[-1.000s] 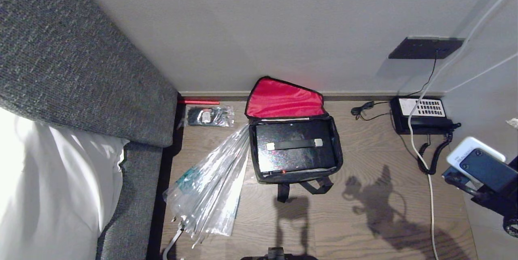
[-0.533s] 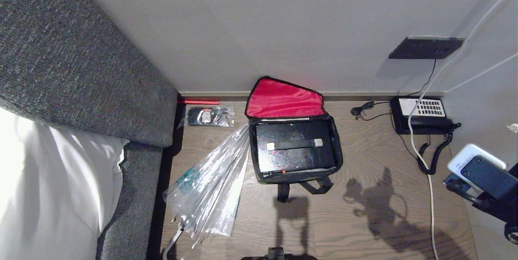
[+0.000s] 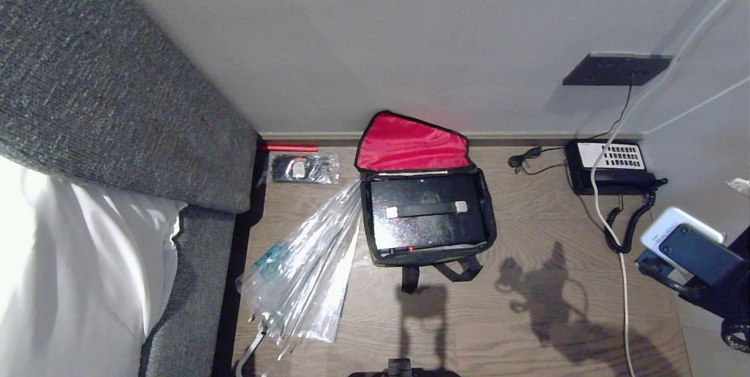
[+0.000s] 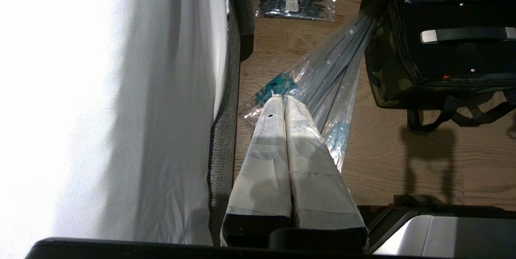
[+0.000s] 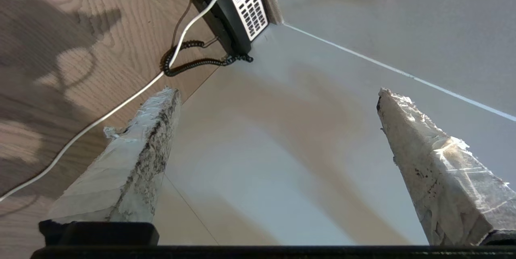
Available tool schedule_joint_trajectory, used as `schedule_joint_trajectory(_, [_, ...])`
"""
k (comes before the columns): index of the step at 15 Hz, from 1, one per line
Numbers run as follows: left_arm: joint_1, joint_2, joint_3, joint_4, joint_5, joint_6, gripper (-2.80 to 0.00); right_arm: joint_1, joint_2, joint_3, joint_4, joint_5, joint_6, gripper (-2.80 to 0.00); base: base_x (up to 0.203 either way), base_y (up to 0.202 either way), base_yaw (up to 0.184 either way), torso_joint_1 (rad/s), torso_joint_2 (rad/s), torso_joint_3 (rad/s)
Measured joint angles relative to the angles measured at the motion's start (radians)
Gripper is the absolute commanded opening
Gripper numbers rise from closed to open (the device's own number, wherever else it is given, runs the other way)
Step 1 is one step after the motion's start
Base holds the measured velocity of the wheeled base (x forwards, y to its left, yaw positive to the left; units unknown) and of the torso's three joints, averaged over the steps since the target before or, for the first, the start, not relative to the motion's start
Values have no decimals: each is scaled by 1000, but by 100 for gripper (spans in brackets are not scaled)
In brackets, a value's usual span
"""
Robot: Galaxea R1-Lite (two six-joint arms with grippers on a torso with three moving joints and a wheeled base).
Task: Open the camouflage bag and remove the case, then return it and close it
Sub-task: Grip the handle
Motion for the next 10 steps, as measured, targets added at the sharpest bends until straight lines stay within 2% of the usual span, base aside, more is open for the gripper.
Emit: schedule_joint_trajectory(10, [0, 0, 0, 0, -1, 0, -280, 0, 22, -7, 3, -1, -1, 0, 0, 0, 0, 0, 0, 0])
